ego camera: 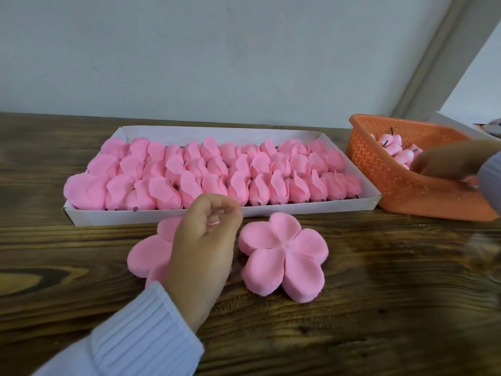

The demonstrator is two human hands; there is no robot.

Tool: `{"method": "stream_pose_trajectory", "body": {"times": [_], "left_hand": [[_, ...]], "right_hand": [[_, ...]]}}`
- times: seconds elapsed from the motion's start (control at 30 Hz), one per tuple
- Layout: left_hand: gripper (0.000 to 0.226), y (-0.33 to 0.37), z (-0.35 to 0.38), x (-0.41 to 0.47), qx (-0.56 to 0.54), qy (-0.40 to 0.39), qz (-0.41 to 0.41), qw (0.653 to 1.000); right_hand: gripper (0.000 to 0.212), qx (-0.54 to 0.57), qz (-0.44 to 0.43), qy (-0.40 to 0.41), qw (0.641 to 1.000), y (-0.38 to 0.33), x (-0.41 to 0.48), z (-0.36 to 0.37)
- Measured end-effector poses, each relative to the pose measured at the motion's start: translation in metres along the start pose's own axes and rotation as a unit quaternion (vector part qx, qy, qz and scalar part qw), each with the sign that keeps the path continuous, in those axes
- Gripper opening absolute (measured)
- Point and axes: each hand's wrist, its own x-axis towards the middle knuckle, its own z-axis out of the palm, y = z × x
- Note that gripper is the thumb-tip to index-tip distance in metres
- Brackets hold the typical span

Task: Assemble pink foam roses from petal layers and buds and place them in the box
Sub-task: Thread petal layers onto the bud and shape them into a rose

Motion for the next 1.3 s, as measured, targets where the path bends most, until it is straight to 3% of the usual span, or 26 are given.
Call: {"method": "stream_pose_trajectory", "body": {"times": [0.03, 0.07, 0.1, 0.2, 0.23, 0.3, 0.33, 0.37, 0.43, 0.53, 0.63, 0.7, 0.93, 1.3], "left_hand": [[0.007, 0.0, 0.0, 0.0, 0.004, 0.0, 0.004, 1.0], [0.01, -0.001, 0.001, 0.0, 0.008, 0.002, 0.01, 1.0], [0.012, -0.001, 0.001, 0.0, 0.011, 0.003, 0.016, 1.0], [0.015, -0.001, 0.002, 0.002, 0.046, 0.004, 0.027, 0.999], [0.018, -0.001, 0.001, 0.002, 0.065, 0.005, 0.029, 0.997], [0.025, 0.0, 0.0, 0.0, 0.12, -0.003, 0.051, 0.991], [0.029, 0.0, -0.001, -0.001, 0.165, -0.012, 0.071, 0.984], [0.031, -0.001, 0.0, -0.003, 0.213, -0.02, 0.094, 0.972], [0.034, -0.004, 0.001, -0.007, 0.3, -0.021, 0.14, 0.943], [0.032, -0.004, 0.003, -0.008, 0.406, -0.004, 0.173, 0.897], [0.028, -0.003, 0.004, -0.007, 0.463, -0.007, 0.178, 0.868], [0.031, -0.004, 0.004, -0.006, 0.48, -0.009, 0.176, 0.859], [0.031, -0.008, 0.005, -0.003, 0.518, -0.018, 0.162, 0.84], [0.021, -0.006, 0.005, -0.003, 0.487, -0.021, 0.172, 0.856]], "right_hand": [[0.016, 0.028, 0.028, 0.087, 0.995, 0.029, 0.004, -0.006], [0.02, 0.084, 0.032, 0.114, 0.989, 0.031, 0.006, -0.032], [0.028, 0.054, 0.057, 0.174, 0.982, 0.04, 0.008, -0.043], [0.046, 0.177, 0.116, 0.375, 0.903, 0.044, 0.015, -0.066], [0.042, 0.237, 0.058, 0.456, 0.856, 0.034, 0.002, -0.065], [0.028, 0.392, -0.082, 0.628, 0.667, -0.008, -0.034, -0.061], [0.027, 0.443, -0.138, 0.667, 0.583, -0.036, -0.061, -0.053], [0.027, 0.48, -0.202, 0.669, 0.53, -0.063, -0.085, -0.043], [0.017, 0.53, -0.31, 0.626, 0.481, -0.104, -0.109, -0.021], [0.016, 0.629, -0.371, 0.45, 0.513, -0.14, -0.118, 0.0], [0.029, 0.702, -0.36, 0.253, 0.559, -0.159, -0.113, 0.023], [0.028, 0.717, -0.342, 0.176, 0.581, -0.163, -0.105, 0.032], [0.023, 0.725, -0.334, 0.156, 0.582, -0.162, -0.095, 0.036], [0.02, 0.716, -0.346, 0.152, 0.587, -0.163, -0.097, 0.036]]}}
